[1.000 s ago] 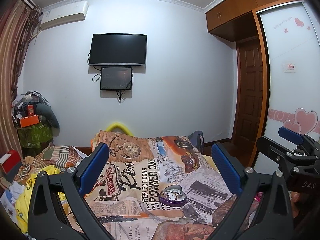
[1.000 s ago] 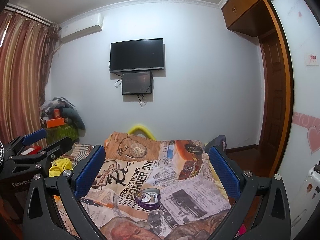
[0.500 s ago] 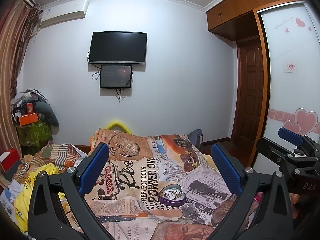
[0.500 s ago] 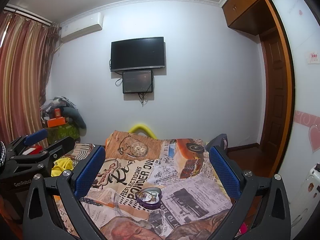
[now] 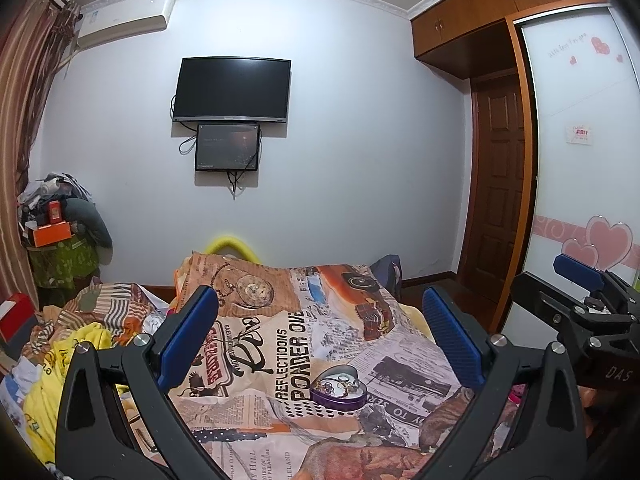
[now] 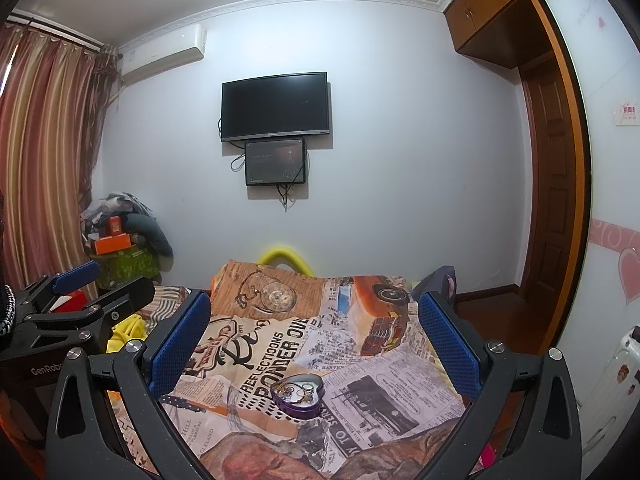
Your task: Organize jewelry
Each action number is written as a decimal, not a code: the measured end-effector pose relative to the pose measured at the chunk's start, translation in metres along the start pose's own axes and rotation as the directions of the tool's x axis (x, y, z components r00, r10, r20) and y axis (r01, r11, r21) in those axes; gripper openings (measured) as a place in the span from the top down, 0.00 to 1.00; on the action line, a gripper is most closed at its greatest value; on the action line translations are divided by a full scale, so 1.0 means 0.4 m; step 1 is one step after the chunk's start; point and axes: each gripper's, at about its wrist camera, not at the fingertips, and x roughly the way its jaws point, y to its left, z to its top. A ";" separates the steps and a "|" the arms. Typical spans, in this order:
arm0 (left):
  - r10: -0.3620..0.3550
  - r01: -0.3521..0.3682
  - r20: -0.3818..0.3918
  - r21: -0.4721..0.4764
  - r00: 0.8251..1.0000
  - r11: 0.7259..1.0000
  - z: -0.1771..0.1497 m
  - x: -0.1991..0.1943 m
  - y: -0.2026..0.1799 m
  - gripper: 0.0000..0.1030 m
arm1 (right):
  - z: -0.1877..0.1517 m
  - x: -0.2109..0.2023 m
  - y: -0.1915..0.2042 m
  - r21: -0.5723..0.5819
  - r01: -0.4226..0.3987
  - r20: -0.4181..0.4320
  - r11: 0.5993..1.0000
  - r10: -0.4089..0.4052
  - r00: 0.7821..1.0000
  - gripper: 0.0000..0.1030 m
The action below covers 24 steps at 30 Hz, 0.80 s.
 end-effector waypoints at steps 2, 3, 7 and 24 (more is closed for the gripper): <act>0.000 0.000 0.000 -0.002 1.000 1.000 0.000 0.001 0.000 0.00 | -0.002 0.002 0.001 0.002 -0.001 -0.003 1.000 0.001 1.000 0.00; 0.000 0.000 -0.001 -0.002 1.000 1.000 0.000 0.001 0.000 0.00 | -0.004 0.002 0.001 0.003 -0.001 -0.004 1.000 0.001 1.000 0.00; -0.003 0.003 -0.006 -0.003 1.000 1.000 0.000 0.003 -0.002 0.00 | -0.003 0.004 0.001 0.005 0.000 -0.007 1.000 0.000 1.000 0.00; -0.017 0.017 -0.008 0.010 1.000 1.000 -0.008 0.015 -0.015 0.00 | -0.011 0.017 -0.001 0.015 0.003 -0.027 1.000 -0.002 1.000 0.00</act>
